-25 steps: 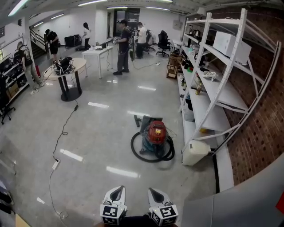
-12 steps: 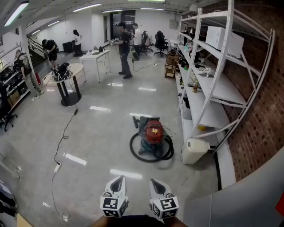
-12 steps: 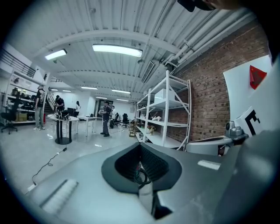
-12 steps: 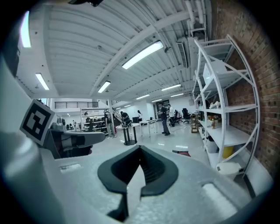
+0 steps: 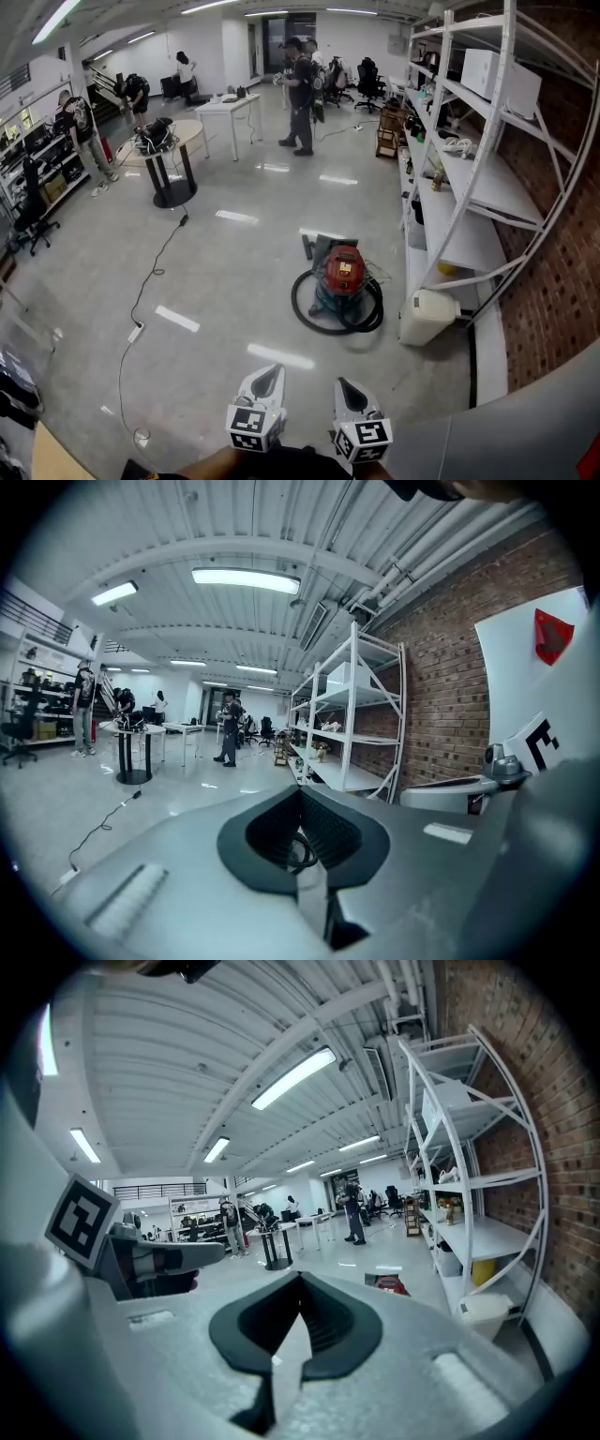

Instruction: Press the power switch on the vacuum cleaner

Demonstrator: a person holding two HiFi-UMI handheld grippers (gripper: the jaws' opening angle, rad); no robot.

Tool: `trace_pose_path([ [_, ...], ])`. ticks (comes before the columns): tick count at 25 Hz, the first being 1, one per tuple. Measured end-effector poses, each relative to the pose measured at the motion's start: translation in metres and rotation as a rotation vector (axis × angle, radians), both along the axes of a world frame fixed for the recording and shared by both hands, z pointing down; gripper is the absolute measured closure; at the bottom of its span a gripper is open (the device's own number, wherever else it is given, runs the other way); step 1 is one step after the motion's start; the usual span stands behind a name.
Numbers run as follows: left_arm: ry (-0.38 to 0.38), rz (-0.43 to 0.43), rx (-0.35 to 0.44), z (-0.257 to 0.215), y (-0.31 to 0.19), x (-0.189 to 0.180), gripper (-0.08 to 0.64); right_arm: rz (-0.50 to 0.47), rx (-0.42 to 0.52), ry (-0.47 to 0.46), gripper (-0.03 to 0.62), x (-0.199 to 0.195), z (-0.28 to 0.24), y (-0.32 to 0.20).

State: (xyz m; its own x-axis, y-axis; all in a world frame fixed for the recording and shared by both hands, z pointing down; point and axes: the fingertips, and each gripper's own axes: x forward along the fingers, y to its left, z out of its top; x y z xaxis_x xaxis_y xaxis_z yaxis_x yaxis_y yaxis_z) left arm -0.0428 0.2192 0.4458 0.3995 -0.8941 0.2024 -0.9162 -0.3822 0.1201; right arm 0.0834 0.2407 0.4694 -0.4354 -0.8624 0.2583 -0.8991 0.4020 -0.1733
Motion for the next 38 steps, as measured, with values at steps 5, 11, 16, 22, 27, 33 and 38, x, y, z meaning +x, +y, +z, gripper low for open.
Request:
trace_pose_path([
  [5,-0.001,0.004,-0.011,0.007,-0.014,0.006,0.546,-0.003,-0.01,0.003,0.6,0.002,0.005,-0.013],
  [11,0.012,0.036,-0.034,0.023,-0.06,0.018,0.546,0.028,-0.045,0.041,0.6,0.014,0.021,-0.049],
  [16,0.008,0.065,-0.037,0.029,-0.113,0.018,0.546,0.058,-0.041,0.042,0.6,0.015,0.016,-0.1],
  [22,-0.003,0.085,-0.034,0.029,-0.184,0.012,0.546,0.068,-0.062,0.057,0.6,0.007,0.02,-0.168],
  [27,-0.01,0.096,-0.072,0.04,-0.23,0.001,0.546,0.086,-0.078,0.08,0.6,0.001,0.019,-0.215],
  [33,0.028,0.111,-0.042,0.031,-0.287,-0.017,0.546,0.102,-0.09,0.098,0.6,-0.014,0.02,-0.268],
  [38,0.039,0.123,-0.053,0.03,-0.314,-0.033,0.546,0.108,-0.094,0.105,0.6,-0.029,0.018,-0.298],
])
